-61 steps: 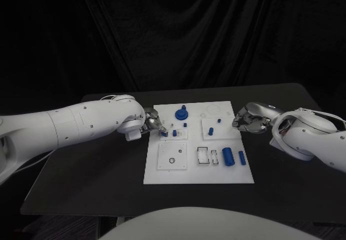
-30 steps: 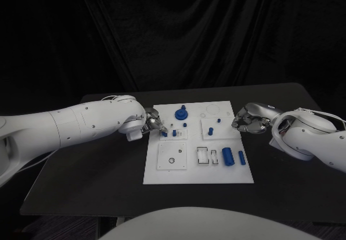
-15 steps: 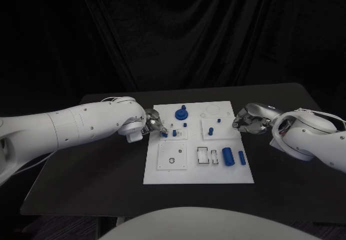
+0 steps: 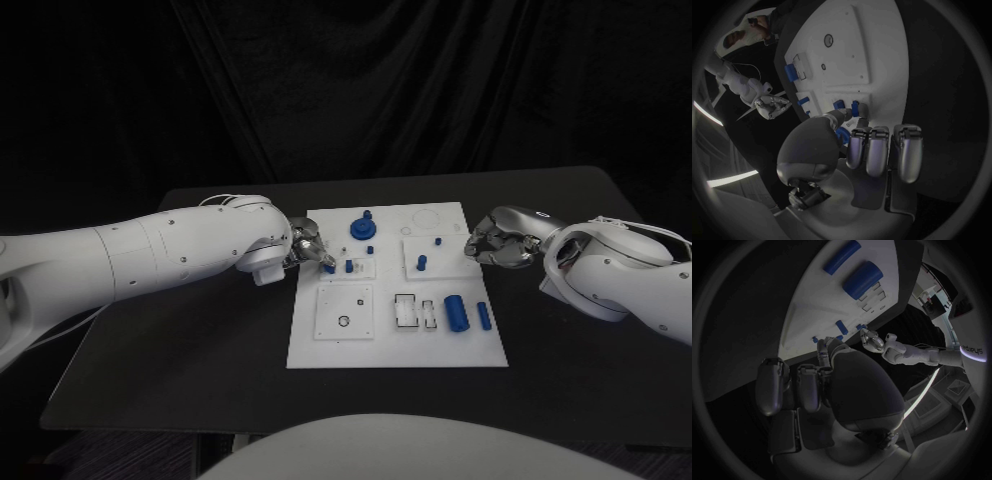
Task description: Assemble the parts on the task board
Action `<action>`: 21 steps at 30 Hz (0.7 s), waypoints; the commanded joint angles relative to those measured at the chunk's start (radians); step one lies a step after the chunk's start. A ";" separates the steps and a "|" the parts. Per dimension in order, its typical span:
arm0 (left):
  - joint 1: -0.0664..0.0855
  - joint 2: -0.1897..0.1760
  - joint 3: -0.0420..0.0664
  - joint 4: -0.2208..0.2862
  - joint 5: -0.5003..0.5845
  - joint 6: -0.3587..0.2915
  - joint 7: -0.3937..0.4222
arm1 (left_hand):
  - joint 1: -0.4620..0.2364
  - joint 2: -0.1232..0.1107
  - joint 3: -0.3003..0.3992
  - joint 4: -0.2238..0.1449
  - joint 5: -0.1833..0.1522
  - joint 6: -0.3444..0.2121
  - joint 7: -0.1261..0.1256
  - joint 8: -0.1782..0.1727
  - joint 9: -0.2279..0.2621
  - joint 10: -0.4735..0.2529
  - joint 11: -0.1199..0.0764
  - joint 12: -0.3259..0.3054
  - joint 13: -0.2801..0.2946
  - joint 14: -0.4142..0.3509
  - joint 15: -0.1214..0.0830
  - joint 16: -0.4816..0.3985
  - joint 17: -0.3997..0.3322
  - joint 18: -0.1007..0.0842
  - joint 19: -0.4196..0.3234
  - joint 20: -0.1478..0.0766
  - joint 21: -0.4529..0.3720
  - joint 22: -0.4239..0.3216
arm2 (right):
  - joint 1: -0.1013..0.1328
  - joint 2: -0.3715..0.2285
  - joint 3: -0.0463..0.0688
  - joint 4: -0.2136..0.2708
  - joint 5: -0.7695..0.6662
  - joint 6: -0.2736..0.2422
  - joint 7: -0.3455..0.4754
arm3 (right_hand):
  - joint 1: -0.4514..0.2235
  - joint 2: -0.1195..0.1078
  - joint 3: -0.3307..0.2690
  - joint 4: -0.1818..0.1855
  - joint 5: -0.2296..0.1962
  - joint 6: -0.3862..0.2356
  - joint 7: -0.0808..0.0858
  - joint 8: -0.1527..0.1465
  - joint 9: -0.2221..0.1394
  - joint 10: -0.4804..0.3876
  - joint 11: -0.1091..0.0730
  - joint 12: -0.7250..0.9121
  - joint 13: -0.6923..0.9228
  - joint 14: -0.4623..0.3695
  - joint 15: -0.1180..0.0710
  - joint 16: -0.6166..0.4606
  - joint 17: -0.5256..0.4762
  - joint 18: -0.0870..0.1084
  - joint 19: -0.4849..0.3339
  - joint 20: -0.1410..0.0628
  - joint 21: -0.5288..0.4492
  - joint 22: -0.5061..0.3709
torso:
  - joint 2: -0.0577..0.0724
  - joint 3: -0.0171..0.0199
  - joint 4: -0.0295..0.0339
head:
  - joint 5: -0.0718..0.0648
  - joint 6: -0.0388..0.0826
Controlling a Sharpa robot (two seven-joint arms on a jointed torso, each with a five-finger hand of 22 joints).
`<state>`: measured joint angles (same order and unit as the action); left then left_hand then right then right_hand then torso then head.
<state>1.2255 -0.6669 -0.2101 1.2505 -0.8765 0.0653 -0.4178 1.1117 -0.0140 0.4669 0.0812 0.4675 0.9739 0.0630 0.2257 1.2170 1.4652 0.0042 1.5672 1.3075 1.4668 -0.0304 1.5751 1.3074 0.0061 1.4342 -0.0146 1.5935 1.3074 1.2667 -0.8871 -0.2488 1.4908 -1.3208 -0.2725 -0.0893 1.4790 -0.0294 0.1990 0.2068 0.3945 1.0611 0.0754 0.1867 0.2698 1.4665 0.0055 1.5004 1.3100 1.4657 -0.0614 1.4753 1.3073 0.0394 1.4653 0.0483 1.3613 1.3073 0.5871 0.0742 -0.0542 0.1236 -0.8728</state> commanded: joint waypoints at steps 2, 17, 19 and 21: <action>-0.003 0.000 -0.001 0.003 -0.025 -0.018 0.020 | 0.008 -0.005 0.008 -0.009 0.003 0.002 -0.005 0.004 0.002 0.106 -0.006 0.004 0.263 0.104 -0.004 -0.004 0.263 0.007 0.013 -0.001 -0.004 0.228 | -0.003 0.000 0.001 -0.001 -0.001 0.004 -0.012 | -0.005 0.004 0.008 0.000 0.004 -0.005 0.001 -0.004 0.001 0.021 -0.009 -0.005 0.132 0.072 -0.008 -0.005 0.099 0.013 0.013 -0.007 -0.003 0.190 | 0.001 0.0006 -0.0016 | 0.003 0.000; -0.004 -0.003 -0.001 0.010 -0.026 -0.031 0.028 | 0.007 -0.005 0.008 -0.008 0.004 0.003 -0.005 0.005 0.003 0.106 -0.007 0.004 0.263 0.104 -0.004 -0.004 0.263 0.006 0.016 -0.001 -0.004 0.229 | -0.003 0.000 0.001 0.000 -0.001 0.007 -0.013 | -0.005 0.004 0.010 -0.001 0.004 -0.005 0.002 -0.005 0.002 0.021 -0.008 -0.005 0.131 0.071 -0.007 -0.005 0.098 0.013 0.012 -0.007 -0.005 0.189 | 0.001 0.0007 -0.0006 | 0.010 0.000; -0.004 -0.002 -0.001 0.010 -0.026 -0.035 0.033 | 0.006 -0.004 0.009 -0.007 0.005 0.003 -0.005 0.005 0.003 0.106 -0.007 0.004 0.263 0.104 -0.004 -0.004 0.263 0.006 0.016 -0.002 -0.004 0.229 | -0.003 0.000 0.001 0.000 -0.001 0.007 -0.013 | -0.005 0.004 0.010 -0.001 0.004 -0.005 0.002 -0.005 0.002 0.021 -0.008 -0.005 0.131 0.071 -0.007 -0.005 0.098 0.013 0.012 -0.007 -0.005 0.189 | 0.001 0.0004 -0.0002 | 0.008 0.000; -0.004 -0.002 -0.001 0.011 -0.026 -0.040 0.037 | 0.006 -0.004 0.009 -0.007 0.005 0.003 -0.005 0.005 0.003 0.106 -0.007 0.004 0.263 0.104 -0.004 -0.004 0.263 0.006 0.016 -0.002 -0.004 0.229 | -0.003 -0.001 0.001 0.000 -0.001 0.007 -0.013 | -0.005 0.004 0.010 -0.001 0.004 -0.005 0.002 -0.005 0.002 0.021 -0.008 -0.005 0.131 0.071 -0.007 -0.005 0.098 0.013 0.012 -0.007 -0.005 0.189 | 0.001 0.0004 0.0002 | 0.008 0.000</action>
<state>1.2233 -0.6702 -0.2113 1.2584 -0.8959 0.0378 -0.4061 1.1115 -0.0142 0.4669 0.0811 0.4669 0.9779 0.0632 0.2245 1.2191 1.4652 0.0042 1.5672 1.3075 1.4668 -0.0304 1.5751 1.3074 0.0062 1.4463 -0.0124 1.5934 1.3074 1.2659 -0.8870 -0.2488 1.4904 -1.3207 -0.2697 -0.0894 1.4791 -0.0294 0.2059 0.2055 0.3944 1.0611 0.0754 0.1867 0.2709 1.4665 0.0055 1.4985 1.3108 1.4657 -0.0614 1.4753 1.3073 0.0394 1.4653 0.0483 1.3613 1.3073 0.5879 0.0748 -0.0545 0.1323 -0.8728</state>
